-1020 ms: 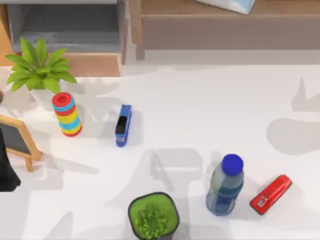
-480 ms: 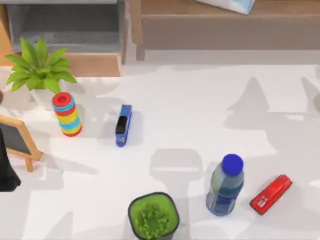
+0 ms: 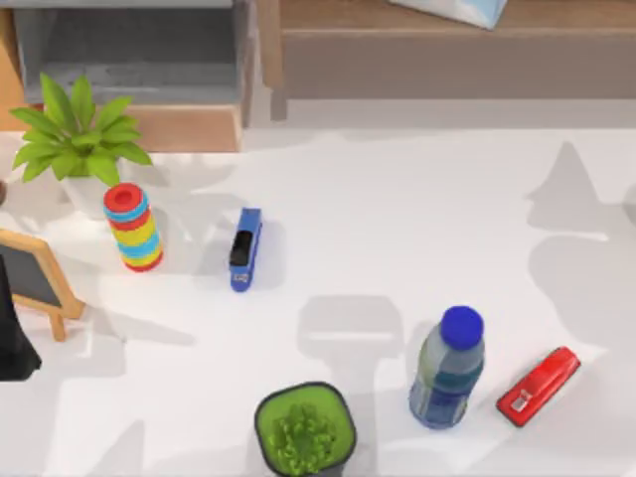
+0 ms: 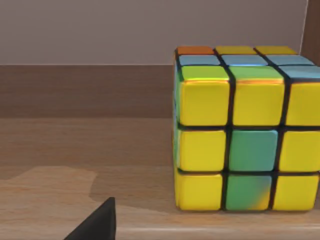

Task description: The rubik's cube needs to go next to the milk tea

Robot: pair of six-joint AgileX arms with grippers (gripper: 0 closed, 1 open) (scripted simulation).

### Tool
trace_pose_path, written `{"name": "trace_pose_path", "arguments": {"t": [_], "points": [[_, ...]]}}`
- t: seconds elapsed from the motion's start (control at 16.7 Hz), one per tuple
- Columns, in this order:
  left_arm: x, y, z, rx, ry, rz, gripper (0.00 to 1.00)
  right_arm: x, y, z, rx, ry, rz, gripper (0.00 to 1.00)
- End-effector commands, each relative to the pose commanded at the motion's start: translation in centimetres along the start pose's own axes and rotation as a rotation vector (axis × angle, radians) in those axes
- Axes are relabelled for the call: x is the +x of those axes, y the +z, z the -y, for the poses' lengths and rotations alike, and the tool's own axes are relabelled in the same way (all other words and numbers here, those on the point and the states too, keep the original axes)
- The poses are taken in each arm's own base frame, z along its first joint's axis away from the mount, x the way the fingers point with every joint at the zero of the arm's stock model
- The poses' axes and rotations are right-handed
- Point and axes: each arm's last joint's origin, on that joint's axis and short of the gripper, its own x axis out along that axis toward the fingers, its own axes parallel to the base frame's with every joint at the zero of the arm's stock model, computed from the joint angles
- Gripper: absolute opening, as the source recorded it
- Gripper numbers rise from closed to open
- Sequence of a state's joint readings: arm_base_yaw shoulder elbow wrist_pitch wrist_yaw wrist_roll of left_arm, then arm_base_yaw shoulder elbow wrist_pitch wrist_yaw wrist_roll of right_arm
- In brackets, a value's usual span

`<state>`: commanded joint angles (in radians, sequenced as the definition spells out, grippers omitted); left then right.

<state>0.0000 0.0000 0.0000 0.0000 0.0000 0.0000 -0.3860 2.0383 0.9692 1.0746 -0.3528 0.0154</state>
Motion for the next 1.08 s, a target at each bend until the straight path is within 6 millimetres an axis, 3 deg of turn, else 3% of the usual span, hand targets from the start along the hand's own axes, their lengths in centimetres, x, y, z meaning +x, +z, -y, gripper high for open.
{"name": "trace_pose_path", "arguments": {"t": [0.3,0.66,0.84,1.08], "points": [[0.0,0.0,0.0,0.000,0.000,0.000,1.00,0.3,0.1,-0.2,0.000,0.001,-0.001,1.00],[0.0,0.0,0.0,0.000,0.000,0.000,1.00,3.6,1.3,-0.3,0.001,-0.002,0.002,1.00],[0.0,0.0,0.0,0.000,0.000,0.000,1.00,5.4,0.7,0.0,0.000,0.001,0.003,1.00],[0.0,0.0,0.0,0.000,0.000,0.000,1.00,6.0,0.0,0.0,0.000,0.000,0.000,1.00]]}}
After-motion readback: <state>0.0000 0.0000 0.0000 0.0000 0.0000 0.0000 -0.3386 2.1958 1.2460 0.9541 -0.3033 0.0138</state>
